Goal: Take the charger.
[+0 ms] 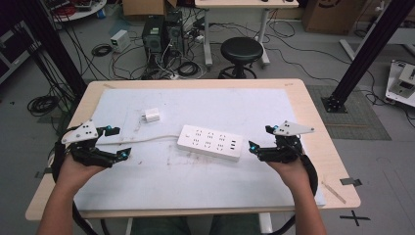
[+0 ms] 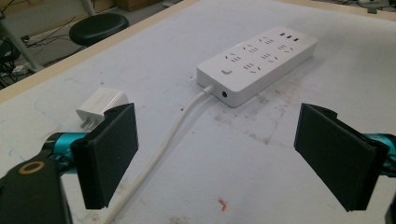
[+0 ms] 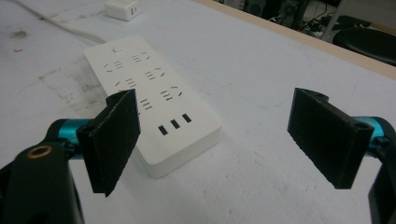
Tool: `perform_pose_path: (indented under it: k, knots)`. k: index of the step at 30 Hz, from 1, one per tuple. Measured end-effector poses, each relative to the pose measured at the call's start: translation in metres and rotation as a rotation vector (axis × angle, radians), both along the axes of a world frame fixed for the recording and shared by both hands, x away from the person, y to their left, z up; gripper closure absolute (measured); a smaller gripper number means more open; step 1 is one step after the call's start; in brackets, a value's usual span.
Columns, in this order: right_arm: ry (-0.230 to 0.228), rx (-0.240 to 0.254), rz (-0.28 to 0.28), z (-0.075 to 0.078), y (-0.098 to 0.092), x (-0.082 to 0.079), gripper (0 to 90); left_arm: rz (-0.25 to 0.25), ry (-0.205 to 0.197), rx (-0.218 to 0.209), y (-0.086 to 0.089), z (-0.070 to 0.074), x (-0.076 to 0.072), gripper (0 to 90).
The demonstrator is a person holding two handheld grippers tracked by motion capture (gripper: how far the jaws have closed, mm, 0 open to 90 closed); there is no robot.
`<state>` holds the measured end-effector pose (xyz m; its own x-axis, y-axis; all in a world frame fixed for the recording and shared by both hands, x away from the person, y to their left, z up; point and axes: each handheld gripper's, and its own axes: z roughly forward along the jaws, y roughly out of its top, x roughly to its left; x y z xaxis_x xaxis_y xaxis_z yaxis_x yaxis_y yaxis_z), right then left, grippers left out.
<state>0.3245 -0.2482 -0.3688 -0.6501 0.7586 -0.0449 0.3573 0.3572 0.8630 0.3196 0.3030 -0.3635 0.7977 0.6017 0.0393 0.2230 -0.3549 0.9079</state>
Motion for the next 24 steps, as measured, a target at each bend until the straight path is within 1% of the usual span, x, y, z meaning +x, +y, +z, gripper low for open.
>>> perform_pose_path:
  k: [1,3,4,5,6,7,8,9,10,12,13,14,15,16,17,18,20,21,22,24]
  knots:
    - [0.0,0.001,0.0,0.0,0.0,-0.001,17.2,0.003,0.004,0.006,0.0,0.001,0.002,13.7]
    - [-0.001,0.0,-0.001,0.0,-0.001,-0.001,17.2,0.008,0.009,0.006,0.0,0.001,0.004,13.7]
    - [0.003,0.001,-0.003,0.0,-0.001,-0.002,17.2,0.005,0.007,0.014,0.001,0.002,0.008,13.7]
    - [0.014,0.004,-0.009,0.0,-0.002,-0.003,17.2,0.009,0.01,0.009,0.0,0.003,0.01,13.7]
    - [0.012,0.003,-0.005,0.0,-0.002,-0.003,17.2,0.014,0.013,0.009,0.0,0.003,0.014,13.7]
    - [0.014,0.004,-0.008,0.001,-0.003,-0.004,17.2,0.018,0.02,0.024,0.001,0.003,0.018,13.7]
    - [0.013,0.001,-0.013,0.001,-0.004,-0.004,17.2,0.026,0.026,0.03,0.001,0.002,0.022,13.7]
    - [0.014,0.001,-0.013,0.002,-0.004,-0.004,17.2,0.045,0.035,0.048,0.001,0.001,0.03,13.7]
    - [0.017,0.003,-0.012,0.002,-0.005,-0.004,17.2,0.056,0.039,0.055,0.001,0.0,0.037,13.7]
    - [0.015,0.002,-0.012,0.002,-0.006,-0.003,17.2,0.082,0.051,0.055,0.0,-0.003,0.052,13.7]
    - [0.02,0.007,-0.009,0.001,-0.006,-0.002,17.2,0.085,0.049,0.055,-0.001,-0.003,0.06,13.7]
    - [0.017,0.001,-0.007,0.001,-0.007,-0.001,17.2,0.083,0.055,0.051,-0.002,-0.004,0.068,13.7]
    - [0.019,-0.002,-0.009,0.0,-0.007,-0.001,17.2,0.089,0.063,0.061,-0.003,-0.003,0.076,13.7]
    - [0.024,-0.004,-0.005,0.0,-0.008,0.0,17.2,0.085,0.069,0.068,-0.005,-0.003,0.084,13.7]
    - [0.028,-0.002,-0.004,0.0,-0.008,0.0,17.2,0.07,0.064,0.066,-0.007,-0.002,0.091,13.7]
    - [0.027,-0.007,-0.009,-0.001,-0.009,0.0,17.2,0.067,0.076,0.071,-0.009,-0.001,0.099,13.7]
    - [0.028,-0.005,-0.008,-0.001,-0.01,0.001,17.2,0.054,0.075,0.094,-0.013,0.001,0.114,13.7]
    - [0.026,-0.008,-0.008,-0.001,-0.01,0.001,17.2,0.046,0.085,0.092,-0.014,0.001,0.121,13.7]
    - [0.03,-0.01,-0.011,-0.001,-0.011,0.0,17.2,0.043,0.079,0.095,-0.016,0.001,0.128,13.7]
    - [0.032,-0.01,-0.005,-0.002,-0.01,0.0,17.2,0.025,0.093,0.108,-0.018,-0.001,0.142,13.7]
